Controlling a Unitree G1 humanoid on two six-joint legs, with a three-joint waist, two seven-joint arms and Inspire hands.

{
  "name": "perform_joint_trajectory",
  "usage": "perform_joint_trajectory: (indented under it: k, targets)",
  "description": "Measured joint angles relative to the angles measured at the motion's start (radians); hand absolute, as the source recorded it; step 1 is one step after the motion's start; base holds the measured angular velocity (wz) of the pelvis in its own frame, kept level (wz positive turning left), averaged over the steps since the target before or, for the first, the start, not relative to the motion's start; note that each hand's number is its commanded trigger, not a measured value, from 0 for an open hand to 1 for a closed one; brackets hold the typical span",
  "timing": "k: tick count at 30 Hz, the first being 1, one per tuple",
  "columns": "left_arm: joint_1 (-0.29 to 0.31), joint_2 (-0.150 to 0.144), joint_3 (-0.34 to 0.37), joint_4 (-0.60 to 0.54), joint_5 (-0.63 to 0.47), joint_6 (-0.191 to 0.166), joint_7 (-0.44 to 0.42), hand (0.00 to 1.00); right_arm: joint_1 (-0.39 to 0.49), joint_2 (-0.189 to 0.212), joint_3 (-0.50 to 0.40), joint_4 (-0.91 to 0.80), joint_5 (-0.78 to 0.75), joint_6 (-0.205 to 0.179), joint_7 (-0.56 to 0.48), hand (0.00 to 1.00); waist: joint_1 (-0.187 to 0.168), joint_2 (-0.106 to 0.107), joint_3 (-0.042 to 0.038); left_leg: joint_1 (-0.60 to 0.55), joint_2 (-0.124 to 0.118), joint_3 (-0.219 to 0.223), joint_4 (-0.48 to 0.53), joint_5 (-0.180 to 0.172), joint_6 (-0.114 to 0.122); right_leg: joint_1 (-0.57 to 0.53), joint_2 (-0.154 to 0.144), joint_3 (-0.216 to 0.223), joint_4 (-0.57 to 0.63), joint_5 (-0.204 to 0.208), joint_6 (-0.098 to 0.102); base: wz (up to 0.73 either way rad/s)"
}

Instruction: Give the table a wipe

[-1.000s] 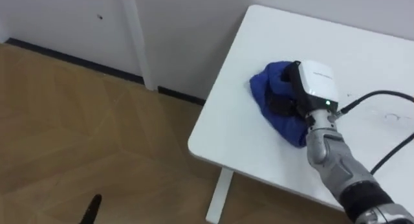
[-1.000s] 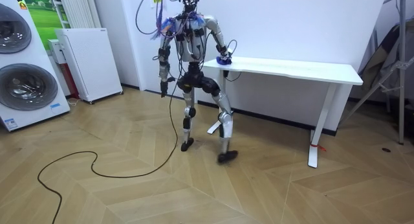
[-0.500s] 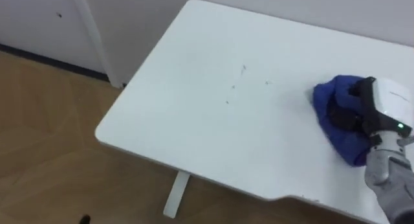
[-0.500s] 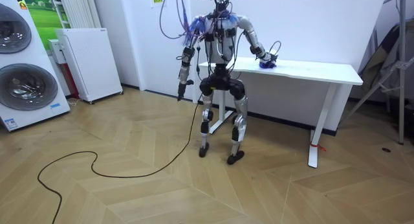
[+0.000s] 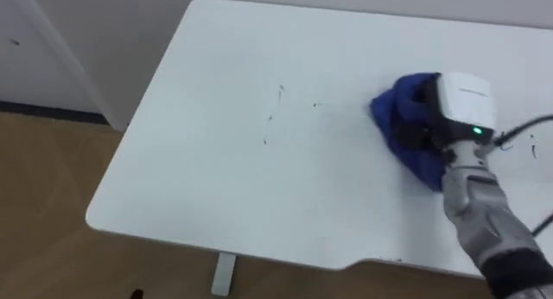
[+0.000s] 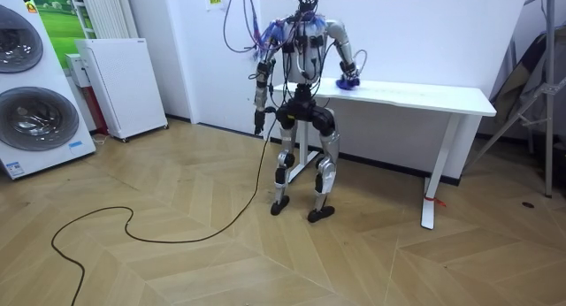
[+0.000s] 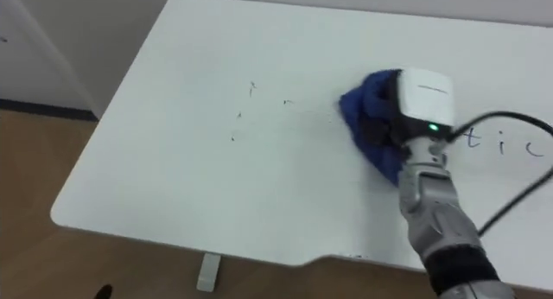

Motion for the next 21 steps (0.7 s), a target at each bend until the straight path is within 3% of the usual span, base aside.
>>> perform_joint_trajectory:
  k: [2,4,6,11,14,16,21]
  targets:
    - [0.000,0.000,-0.007,-0.017,-0.004,0.013,-0.015,0.00,-0.007,0.001,-0.001,0.005,-0.010,-0.010,0.003,1.00,-0.008,-0.008,0.0027,-0.020,-0.010,-0.054,0.009,0.005,0.004,0.008,-0.009,-0.023,-0.004,0.000,0.001,0.80]
    - [0.011,0.001,-0.020,-0.018,-0.007,0.032,-0.019,0.00,0.002,-0.005,-0.019,0.032,0.004,-0.010,-0.003,1.00,-0.012,-0.010,0.0029,-0.025,-0.029,-0.101,0.007,0.014,0.011,0.022,-0.021,-0.018,-0.003,-0.003,0.008,0.88]
    - [0.032,0.006,-0.027,-0.014,-0.008,0.044,-0.016,0.00,0.063,-0.024,-0.062,0.049,0.035,-0.027,-0.045,1.00,-0.056,-0.013,0.0013,-0.025,-0.056,-0.144,0.004,0.021,0.022,0.060,-0.037,-0.017,-0.020,-0.016,0.037,0.83]
    - [0.073,0.017,0.033,-0.037,0.002,0.040,-0.009,0.00,0.232,-0.026,-0.233,0.094,0.120,-0.111,-0.193,1.00,-0.121,-0.015,-0.0079,-0.017,-0.070,-0.133,0.003,0.027,0.033,0.113,-0.045,-0.013,-0.062,-0.019,0.068,0.44]
    - [0.097,0.023,0.099,-0.053,0.019,0.029,0.014,0.00,0.341,-0.041,-0.353,0.120,0.179,-0.139,-0.235,1.00,-0.161,-0.025,-0.0287,-0.009,-0.071,-0.127,-0.001,0.027,0.033,0.145,-0.041,-0.012,-0.087,-0.017,0.075,0.14]
    - [0.109,0.023,0.121,-0.066,0.030,0.021,0.019,0.00,0.403,-0.065,-0.397,0.143,0.211,-0.148,-0.249,1.00,-0.167,-0.030,-0.0374,0.002,-0.070,-0.124,-0.010,0.027,0.033,0.158,-0.040,-0.008,-0.086,-0.018,0.076,0.01]
    - [0.108,0.015,0.101,-0.074,0.037,0.010,0.026,0.00,0.448,-0.090,-0.423,0.143,0.275,-0.128,-0.242,1.00,-0.179,-0.023,-0.0378,0.033,-0.066,-0.124,-0.022,0.028,0.030,0.182,-0.028,0.013,-0.099,-0.013,0.072,-0.11]
